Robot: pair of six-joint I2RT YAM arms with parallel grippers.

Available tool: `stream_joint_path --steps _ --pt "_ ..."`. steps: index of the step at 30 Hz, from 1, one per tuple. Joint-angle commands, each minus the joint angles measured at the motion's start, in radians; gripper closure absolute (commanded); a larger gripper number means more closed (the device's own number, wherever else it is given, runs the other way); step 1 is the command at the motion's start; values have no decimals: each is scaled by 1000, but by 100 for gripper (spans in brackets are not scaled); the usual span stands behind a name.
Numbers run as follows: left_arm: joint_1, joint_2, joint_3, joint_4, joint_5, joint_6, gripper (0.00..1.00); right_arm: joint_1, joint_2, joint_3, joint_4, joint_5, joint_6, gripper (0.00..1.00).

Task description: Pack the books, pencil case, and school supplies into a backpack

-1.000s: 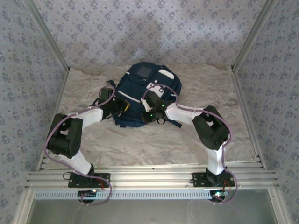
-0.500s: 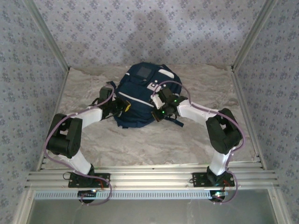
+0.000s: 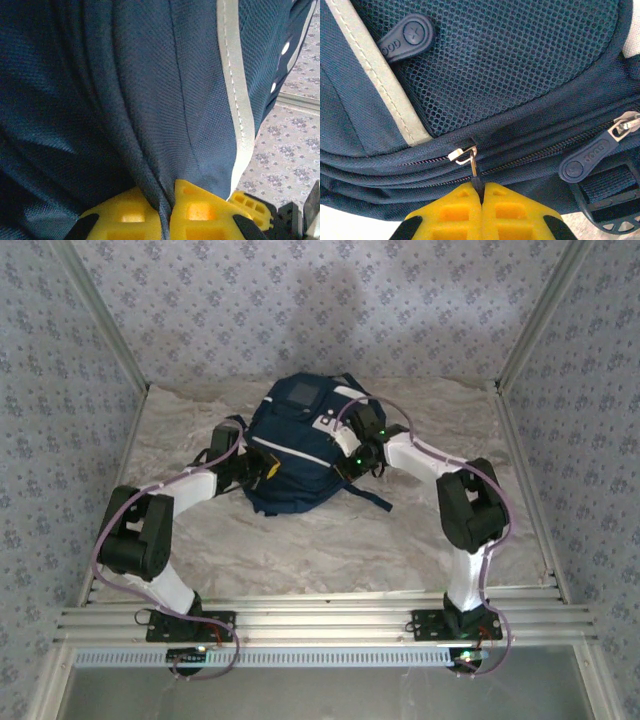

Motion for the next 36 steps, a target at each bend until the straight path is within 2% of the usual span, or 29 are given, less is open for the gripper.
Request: stream_joint_path --steps 1,4,9,10,14,17,20,22,26,27,28,31,36 --pt "31 -48 16 -67 10 61 100 -99 55 83 -28 141 -31 100" --pt "32 -51 14 -70 12 66 100 -129 87 124 -37 158 -9 100" --pt "32 -48 20 -70 15 64 100 -156 79 131 -13 103 29 99" --pt "32 -44 24 -71 15 64 100 -156 68 120 1 82 34 91" --pt "31 -34 31 -58 12 50 100 -158 -6 58 45 5 69 46" --pt "27 -28 31 -44 8 38 100 -162 -81 -3 60 -5 92 25" --pt "20 -24 31 -43 1 36 98 -165 -178 -94 82 55 110 14" --pt "20 -26 28 -47 -2 34 86 -172 -249 -166 100 112 127 13" --pt "18 -46 40 -81 -4 72 52 -215 -420 -391 197 275 184 12" --pt "17 -56 54 -123 -15 105 48 -230 -456 -442 222 305 209 12" --pt "15 -71 79 -195 -50 156 45 -256 -498 -498 255 341 238 12" --pt "6 -139 128 -416 -250 303 41 -346 -601 -644 357 378 266 12" --pt "14 -287 129 -570 -619 470 36 -460 -686 -859 619 399 244 11"
